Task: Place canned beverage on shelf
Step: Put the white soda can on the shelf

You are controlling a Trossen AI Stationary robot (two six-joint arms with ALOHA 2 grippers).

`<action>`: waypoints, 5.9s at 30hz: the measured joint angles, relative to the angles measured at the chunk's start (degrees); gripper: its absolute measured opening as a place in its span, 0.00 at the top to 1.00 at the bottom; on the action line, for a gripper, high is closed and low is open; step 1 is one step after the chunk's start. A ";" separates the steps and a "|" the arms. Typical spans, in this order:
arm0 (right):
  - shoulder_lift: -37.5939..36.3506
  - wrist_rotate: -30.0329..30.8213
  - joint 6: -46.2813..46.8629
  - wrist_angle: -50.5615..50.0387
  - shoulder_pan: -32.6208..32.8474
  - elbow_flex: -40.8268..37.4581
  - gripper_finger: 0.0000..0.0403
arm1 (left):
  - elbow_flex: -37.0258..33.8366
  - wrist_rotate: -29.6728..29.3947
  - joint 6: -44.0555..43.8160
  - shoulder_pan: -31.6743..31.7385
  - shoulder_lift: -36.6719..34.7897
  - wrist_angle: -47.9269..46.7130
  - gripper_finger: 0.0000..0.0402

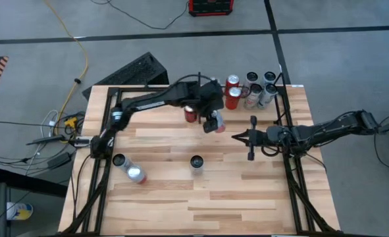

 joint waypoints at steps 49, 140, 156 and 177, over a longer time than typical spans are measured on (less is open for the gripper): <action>0.73 2.51 2.63 -1.35 -0.04 0.00 0.93 | 0.21 -4.25 8.36 8.79 6.14 2.35 0.21; 5.36 2.60 2.99 6.76 -1.08 0.21 0.93 | 2.42 -14.60 4.87 6.37 -2.96 -4.06 0.10; 32.42 10.28 6.14 15.66 -4.15 11.27 0.94 | -14.02 -23.20 -1.49 -1.45 -29.21 -17.18 0.10; 37.17 11.43 12.04 16.51 -8.66 16.20 0.94 | -106.32 -26.28 2.94 -5.68 -106.31 62.15 0.10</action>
